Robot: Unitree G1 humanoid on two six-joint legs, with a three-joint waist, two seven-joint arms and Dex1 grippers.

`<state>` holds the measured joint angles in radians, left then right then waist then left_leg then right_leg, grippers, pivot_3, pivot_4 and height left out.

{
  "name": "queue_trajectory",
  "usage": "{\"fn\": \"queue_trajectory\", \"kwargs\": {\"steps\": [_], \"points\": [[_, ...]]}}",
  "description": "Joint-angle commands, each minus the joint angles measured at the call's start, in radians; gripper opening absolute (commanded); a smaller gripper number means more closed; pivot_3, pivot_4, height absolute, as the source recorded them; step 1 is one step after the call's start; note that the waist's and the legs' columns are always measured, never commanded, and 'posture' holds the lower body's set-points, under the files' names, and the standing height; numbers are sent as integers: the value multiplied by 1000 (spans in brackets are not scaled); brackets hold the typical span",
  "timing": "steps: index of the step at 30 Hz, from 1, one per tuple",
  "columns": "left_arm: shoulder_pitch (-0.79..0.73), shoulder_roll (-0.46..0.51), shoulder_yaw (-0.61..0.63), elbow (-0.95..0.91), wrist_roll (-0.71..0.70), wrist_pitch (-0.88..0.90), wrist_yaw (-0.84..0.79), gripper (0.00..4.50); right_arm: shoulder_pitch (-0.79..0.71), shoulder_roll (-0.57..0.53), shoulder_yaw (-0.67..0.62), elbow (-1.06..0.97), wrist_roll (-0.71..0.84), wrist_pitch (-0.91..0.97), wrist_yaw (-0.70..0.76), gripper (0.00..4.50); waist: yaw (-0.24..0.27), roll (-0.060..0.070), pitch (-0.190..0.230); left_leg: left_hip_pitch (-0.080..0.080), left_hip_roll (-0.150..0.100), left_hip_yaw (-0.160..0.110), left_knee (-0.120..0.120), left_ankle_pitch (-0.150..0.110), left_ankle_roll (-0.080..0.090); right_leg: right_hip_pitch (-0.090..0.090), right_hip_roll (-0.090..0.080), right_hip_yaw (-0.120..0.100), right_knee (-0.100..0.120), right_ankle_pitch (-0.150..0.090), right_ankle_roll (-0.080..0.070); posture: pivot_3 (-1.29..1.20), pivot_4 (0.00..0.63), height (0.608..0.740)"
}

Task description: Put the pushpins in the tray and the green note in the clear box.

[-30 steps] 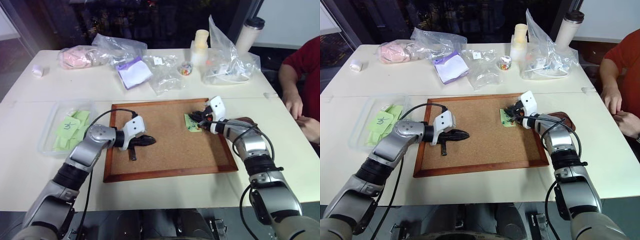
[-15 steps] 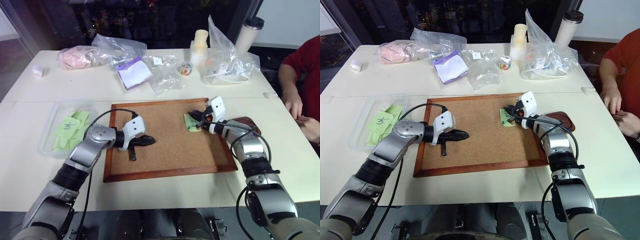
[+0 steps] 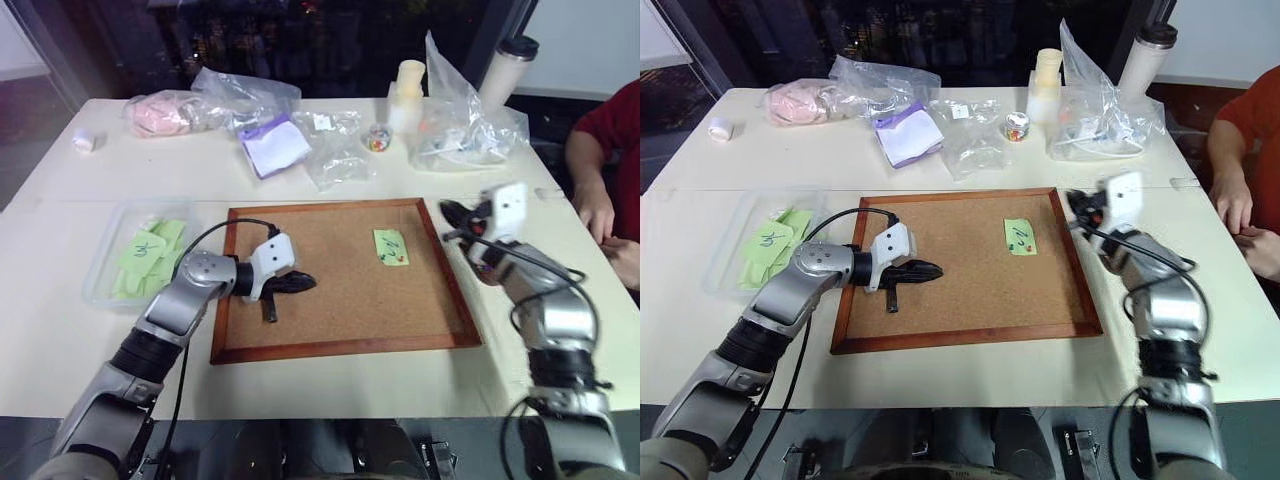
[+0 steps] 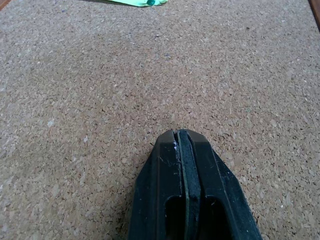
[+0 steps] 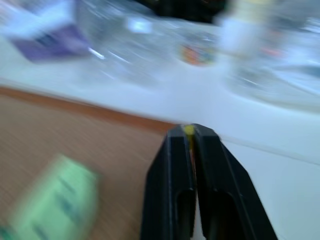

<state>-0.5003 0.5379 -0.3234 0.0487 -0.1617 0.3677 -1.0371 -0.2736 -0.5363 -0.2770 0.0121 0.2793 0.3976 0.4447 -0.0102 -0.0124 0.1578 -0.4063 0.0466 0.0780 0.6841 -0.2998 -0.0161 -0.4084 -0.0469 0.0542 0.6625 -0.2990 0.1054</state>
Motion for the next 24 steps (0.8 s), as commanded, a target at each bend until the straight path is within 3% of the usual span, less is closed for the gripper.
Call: {"fn": "queue_trajectory", "kwargs": {"steps": [1,7,8,10,17,21,24], "points": [[26,1,-32,18,26,27,-11,0,77,-16,-39,-83,0,43,-27,53,-6,1,0,0,0,0,0,0,0,0,0,0,0,0,0,0,150,734],[24,-7,-30,27,29,18,-23,0,112,-20,-65,-59,1,50,-56,53,-5,6,-3,6,0,1,0,0,0,5,2,2,1,0,0,0,150,734],[23,-8,-30,29,30,17,-24,0,114,-19,-66,-53,2,50,-58,326,-3,6,-3,6,0,1,0,0,0,5,2,2,1,0,0,0,150,734],[19,-11,-30,34,32,15,-27,0,117,-17,-66,-49,2,47,-59,936,-1,6,-3,5,0,0,0,0,0,5,1,2,0,0,0,0,150,734],[7,-18,-31,50,37,6,-34,0,116,-15,-76,-55,-3,46,-87,4470,-1,6,-3,5,-1,0,0,0,1,5,1,1,0,0,0,0,150,734],[7,-19,-30,50,40,4,-36,0,101,-10,-99,-71,10,18,-106,4470,-1,6,-3,5,-1,0,0,0,1,5,1,1,0,0,0,0,150,734],[9,-19,-28,48,42,4,-36,0,99,4,-61,-194,99,43,-25,4470,-2,6,-3,5,-1,0,0,0,1,5,1,1,0,0,0,0,150,734]]}}
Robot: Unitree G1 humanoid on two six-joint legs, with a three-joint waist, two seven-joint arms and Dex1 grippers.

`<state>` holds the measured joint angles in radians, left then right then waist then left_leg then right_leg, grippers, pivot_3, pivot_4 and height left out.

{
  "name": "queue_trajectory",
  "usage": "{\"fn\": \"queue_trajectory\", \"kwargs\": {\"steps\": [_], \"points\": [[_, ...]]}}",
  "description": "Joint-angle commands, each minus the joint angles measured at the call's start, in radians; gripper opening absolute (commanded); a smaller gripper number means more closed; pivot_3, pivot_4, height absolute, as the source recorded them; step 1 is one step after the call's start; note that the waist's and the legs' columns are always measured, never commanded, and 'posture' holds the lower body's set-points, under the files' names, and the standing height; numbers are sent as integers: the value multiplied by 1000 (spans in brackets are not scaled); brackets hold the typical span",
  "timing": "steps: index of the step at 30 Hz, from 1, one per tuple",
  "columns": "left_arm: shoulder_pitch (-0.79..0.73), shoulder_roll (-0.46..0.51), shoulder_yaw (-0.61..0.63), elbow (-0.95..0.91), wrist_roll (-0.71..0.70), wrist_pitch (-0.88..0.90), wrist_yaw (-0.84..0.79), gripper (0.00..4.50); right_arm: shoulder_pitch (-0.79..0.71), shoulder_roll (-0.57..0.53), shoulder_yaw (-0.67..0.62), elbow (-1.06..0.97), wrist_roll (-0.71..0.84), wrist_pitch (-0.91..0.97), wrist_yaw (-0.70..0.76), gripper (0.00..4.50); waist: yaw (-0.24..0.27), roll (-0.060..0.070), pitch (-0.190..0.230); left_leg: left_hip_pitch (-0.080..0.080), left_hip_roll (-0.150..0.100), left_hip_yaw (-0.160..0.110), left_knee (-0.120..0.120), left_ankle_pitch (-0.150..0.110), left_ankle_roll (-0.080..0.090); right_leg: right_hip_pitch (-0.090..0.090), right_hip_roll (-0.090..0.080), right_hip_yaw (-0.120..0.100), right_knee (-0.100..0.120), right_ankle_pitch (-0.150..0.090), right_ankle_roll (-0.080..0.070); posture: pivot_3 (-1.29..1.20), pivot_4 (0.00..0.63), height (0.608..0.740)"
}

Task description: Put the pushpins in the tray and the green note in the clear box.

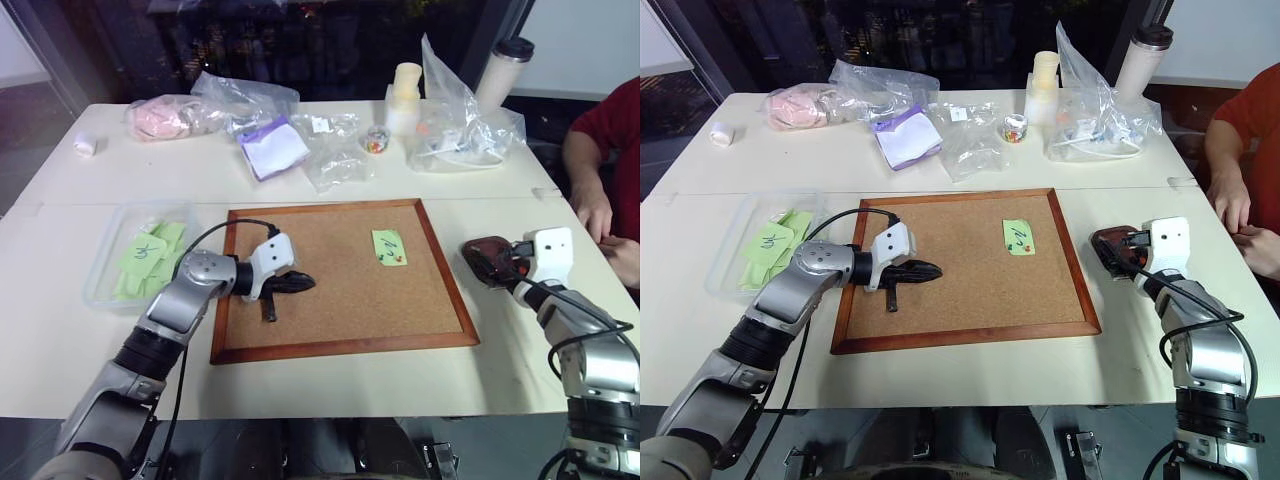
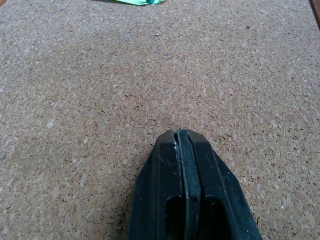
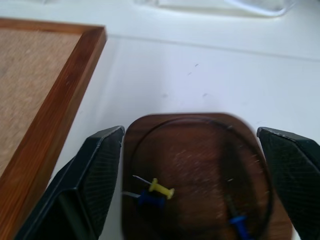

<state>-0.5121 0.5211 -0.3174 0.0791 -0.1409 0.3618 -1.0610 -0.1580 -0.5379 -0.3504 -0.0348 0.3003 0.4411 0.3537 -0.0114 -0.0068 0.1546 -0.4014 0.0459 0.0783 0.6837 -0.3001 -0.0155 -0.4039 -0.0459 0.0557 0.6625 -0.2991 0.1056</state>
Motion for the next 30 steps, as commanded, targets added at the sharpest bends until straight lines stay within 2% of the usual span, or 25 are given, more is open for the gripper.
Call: {"fn": "queue_trajectory", "kwargs": {"steps": [1,7,18,21,22,28,30], "points": [[20,-2,-33,19,22,9,-13,0,-6,5,51,-187,98,22,104,4470,-1,0,0,0,0,0,0,0,0,0,0,0,0,0,0,0,150,734],[17,-4,-32,23,26,10,-13,0,27,42,218,-236,90,46,176,4470,2,-1,-1,-1,0,-1,0,0,0,0,0,-1,-1,0,0,0,150,734],[39,1,-33,-10,25,26,-6,0,-27,99,309,-120,17,-33,184,4470,0,-1,-1,-1,0,-1,0,0,0,0,0,-1,-1,0,0,0,150,734],[39,0,-32,-9,26,27,-4,0,-33,95,312,-92,4,-45,190,3651,0,-1,-1,-1,0,-1,0,0,0,0,0,-1,-1,0,0,0,150,734],[39,0,-31,-9,27,27,-3,0,-34,95,312,-86,3,-47,191,3211,0,-1,-1,-1,0,-1,0,0,0,0,0,-1,-1,0,0,0,150,734],[41,6,-28,-6,30,26,-6,0,-33,96,310,-77,-1,-53,198,57,-1,-1,-1,-1,0,-1,0,0,0,0,0,-1,-1,0,0,0,150,734],[44,8,-29,-5,32,24,-8,0,-28,98,307,-85,-1,-52,197,57,-1,-1,-1,-1,0,-1,0,0,0,0,0,-1,-1,0,0,0,150,734]]}}
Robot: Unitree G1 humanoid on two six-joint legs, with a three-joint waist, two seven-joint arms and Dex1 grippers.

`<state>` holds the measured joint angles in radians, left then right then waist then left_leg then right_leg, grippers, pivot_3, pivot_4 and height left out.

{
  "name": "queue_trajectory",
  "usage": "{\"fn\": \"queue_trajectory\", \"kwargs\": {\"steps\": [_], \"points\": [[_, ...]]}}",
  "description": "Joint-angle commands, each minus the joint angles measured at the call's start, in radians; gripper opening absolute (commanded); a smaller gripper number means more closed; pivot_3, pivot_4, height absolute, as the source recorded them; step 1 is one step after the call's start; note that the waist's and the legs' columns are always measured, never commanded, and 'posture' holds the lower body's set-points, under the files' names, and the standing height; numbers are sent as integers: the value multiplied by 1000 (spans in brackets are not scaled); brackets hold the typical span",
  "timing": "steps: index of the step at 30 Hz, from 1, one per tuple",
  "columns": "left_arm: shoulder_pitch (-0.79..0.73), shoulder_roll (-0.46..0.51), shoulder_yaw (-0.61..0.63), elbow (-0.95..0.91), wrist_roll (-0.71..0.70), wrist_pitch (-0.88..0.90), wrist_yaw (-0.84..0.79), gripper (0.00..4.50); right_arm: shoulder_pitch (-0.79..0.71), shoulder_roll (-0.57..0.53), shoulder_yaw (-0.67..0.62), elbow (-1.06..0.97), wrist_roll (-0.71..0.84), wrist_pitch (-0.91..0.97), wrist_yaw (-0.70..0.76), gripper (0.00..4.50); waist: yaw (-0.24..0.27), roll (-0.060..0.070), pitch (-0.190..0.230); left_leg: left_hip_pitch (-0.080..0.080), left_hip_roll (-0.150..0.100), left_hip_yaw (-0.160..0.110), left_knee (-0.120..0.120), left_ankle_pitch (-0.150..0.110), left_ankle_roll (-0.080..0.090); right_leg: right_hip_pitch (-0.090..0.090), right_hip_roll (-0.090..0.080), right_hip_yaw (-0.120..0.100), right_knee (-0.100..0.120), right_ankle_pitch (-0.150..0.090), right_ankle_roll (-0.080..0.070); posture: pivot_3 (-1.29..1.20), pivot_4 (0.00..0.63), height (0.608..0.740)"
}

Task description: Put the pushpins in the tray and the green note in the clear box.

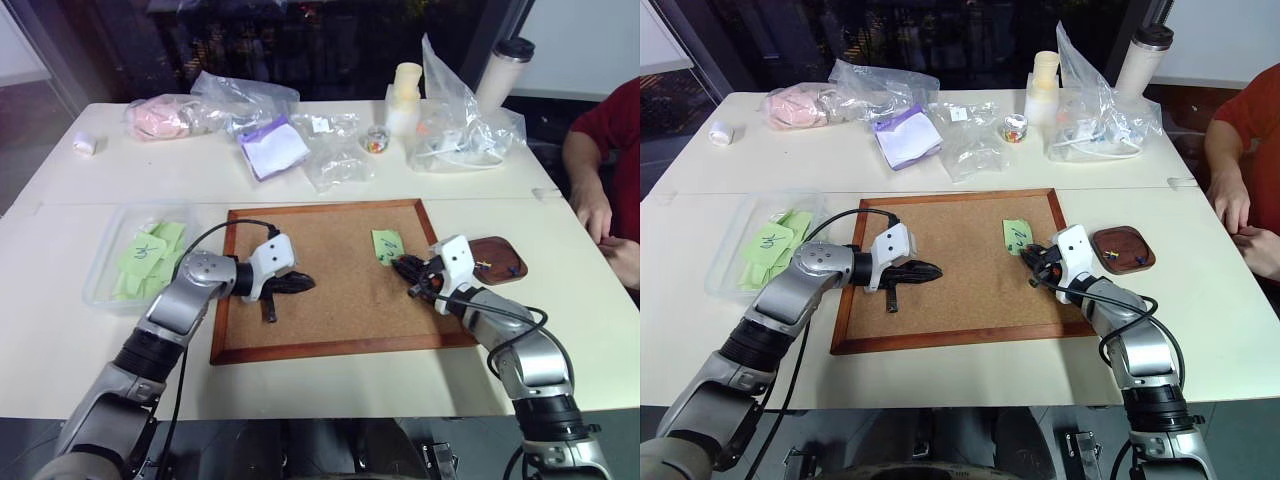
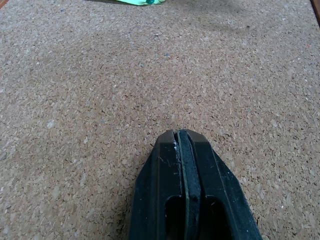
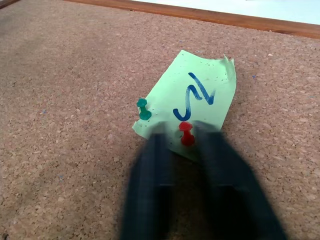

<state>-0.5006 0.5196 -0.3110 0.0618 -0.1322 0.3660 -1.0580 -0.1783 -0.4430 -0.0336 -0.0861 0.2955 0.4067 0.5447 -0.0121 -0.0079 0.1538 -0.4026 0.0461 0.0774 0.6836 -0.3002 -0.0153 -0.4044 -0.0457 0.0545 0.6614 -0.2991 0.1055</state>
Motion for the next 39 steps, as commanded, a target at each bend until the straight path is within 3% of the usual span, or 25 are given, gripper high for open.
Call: {"fn": "queue_trajectory", "kwargs": {"steps": [1,11,21,27,34,37,39], "points": [[33,10,-36,13,24,20,-11,0,-7,3,-11,-36,4,-17,5,57,0,0,0,0,0,0,0,0,0,0,0,0,0,0,0,0,150,734],[52,51,-83,20,71,2,-38,0,-28,26,-113,-95,46,-61,-55,57,-2,0,0,0,0,0,0,0,0,-1,0,0,0,0,0,0,150,734],[48,49,-83,32,74,-5,-31,0,-20,4,-195,-201,107,25,-100,57,-3,-1,-2,1,1,0,-1,0,0,-1,1,1,1,0,0,0,150,734],[40,40,-77,39,72,-7,-26,0,-15,-76,-263,-40,-21,25,-212,57,-2,-1,-3,1,1,1,-1,0,0,-1,1,1,0,0,0,0,150,734],[38,32,-77,44,73,-15,-21,0,-7,-103,-260,112,-67,-26,-201,57,-3,2,-5,1,1,1,-1,0,0,0,1,1,1,0,0,0,150,734],[39,32,-74,43,72,-15,-19,0,-9,-104,-270,146,-62,-47,-186,974,-2,2,-5,1,0,1,-1,0,0,0,1,1,1,0,0,0,150,734],[40,33,-73,43,72,-15,-18,0,-11,-104,-273,150,-62,-53,-188,1903,-2,2,-5,1,0,1,-1,0,0,0,1,1,1,0,0,0,150,734]]}}
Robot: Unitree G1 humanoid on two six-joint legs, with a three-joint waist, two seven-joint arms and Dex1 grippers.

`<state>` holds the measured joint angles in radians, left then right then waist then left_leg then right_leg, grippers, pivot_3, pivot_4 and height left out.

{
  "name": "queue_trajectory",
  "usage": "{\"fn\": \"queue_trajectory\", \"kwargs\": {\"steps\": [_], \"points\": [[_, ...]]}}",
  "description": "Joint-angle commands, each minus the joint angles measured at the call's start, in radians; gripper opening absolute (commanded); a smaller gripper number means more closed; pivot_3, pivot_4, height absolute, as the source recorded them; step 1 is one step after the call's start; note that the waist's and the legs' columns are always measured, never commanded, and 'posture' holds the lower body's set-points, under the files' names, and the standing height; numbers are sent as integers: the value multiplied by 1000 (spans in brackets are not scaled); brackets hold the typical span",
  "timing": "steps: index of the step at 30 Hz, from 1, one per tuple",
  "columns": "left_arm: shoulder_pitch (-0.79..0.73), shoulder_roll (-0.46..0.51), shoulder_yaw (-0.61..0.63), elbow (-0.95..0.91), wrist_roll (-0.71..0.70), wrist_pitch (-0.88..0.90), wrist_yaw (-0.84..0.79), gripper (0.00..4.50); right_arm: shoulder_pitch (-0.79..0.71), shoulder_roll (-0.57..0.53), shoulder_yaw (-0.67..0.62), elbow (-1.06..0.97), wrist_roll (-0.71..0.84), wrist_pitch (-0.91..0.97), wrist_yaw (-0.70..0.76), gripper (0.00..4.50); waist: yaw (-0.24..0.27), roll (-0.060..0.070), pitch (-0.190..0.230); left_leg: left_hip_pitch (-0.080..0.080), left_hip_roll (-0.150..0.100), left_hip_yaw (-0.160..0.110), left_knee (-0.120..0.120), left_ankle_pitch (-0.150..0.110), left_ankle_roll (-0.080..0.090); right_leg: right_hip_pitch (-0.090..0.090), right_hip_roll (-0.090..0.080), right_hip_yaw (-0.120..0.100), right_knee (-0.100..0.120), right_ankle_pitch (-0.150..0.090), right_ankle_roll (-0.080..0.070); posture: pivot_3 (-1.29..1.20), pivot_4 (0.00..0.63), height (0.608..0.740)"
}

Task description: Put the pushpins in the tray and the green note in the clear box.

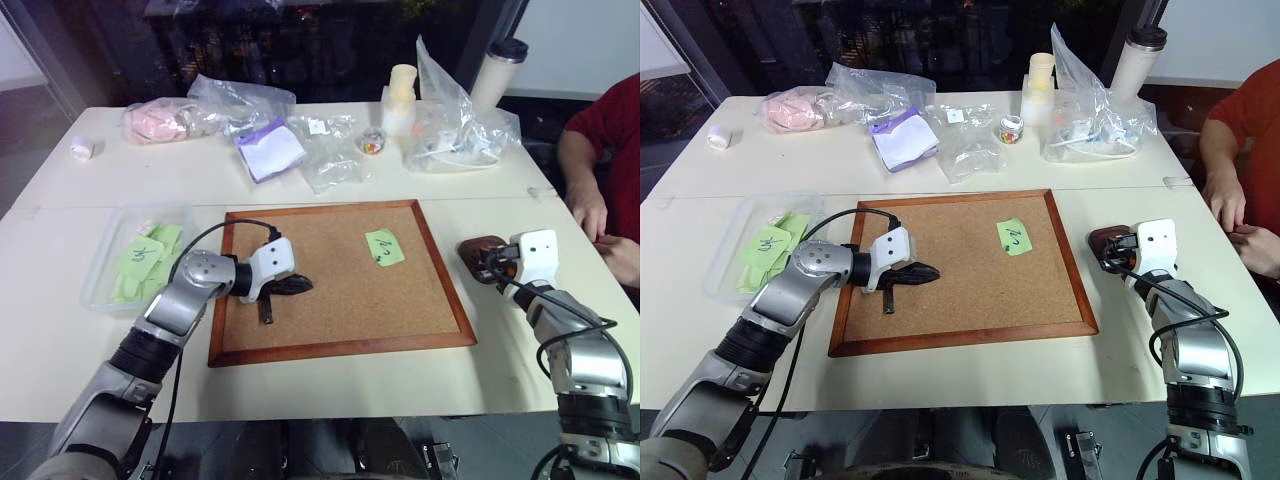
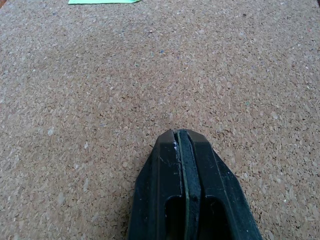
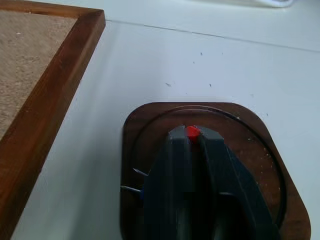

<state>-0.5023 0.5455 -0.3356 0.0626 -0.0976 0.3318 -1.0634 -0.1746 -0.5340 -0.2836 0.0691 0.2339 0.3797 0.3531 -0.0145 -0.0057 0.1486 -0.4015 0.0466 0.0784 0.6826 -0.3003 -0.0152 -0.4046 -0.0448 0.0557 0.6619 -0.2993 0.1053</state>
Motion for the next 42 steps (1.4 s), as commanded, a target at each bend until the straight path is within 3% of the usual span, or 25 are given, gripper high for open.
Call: {"fn": "queue_trajectory", "kwargs": {"steps": [1,4,6,13,16,20,28,42], "points": [[42,8,-48,42,37,20,-13,0,-16,-12,-26,-5,-1,-30,0,2371,0,0,0,0,0,0,0,0,0,0,0,0,0,0,0,0,150,734],[43,8,-47,41,37,21,-12,0,-17,-9,-32,-9,1,-35,-5,3847,-1,0,0,0,0,0,0,0,0,0,0,0,0,0,0,0,150,734],[44,7,-47,41,37,20,-12,0,-16,-5,-35,-14,4,-38,-8,4436,0,0,0,0,0,0,0,0,0,0,0,0,0,0,0,0,150,734],[39,5,-47,47,40,15,-10,0,-45,7,-66,-107,55,-63,-8,4436,0,0,0,0,0,0,0,0,0,0,0,0,0,0,0,0,150,734],[36,5,-47,53,42,10,-10,0,-46,19,27,-271,156,33,100,4436,-1,1,-1,1,0,0,0,0,0,1,0,0,0,0,0,0,150,734],[35,4,-47,56,43,7,-10,0,-27,57,161,-368,178,100,143,4436,0,-2,-2,2,1,-2,0,0,0,2,0,0,0,0,0,0,150,734],[47,7,-45,41,41,17,-4,0,-17,134,326,-317,103,55,171,4436,0,-2,-2,2,0,-1,0,0,0,2,0,0,0,0,0,0,150,734],[56,7,-49,34,45,19,6,0,-55,141,351,-147,58,21,220,4436,0,-2,-2,2,0,-1,0,0,0,2,0,0,0,0,0,0,150,734]]}}
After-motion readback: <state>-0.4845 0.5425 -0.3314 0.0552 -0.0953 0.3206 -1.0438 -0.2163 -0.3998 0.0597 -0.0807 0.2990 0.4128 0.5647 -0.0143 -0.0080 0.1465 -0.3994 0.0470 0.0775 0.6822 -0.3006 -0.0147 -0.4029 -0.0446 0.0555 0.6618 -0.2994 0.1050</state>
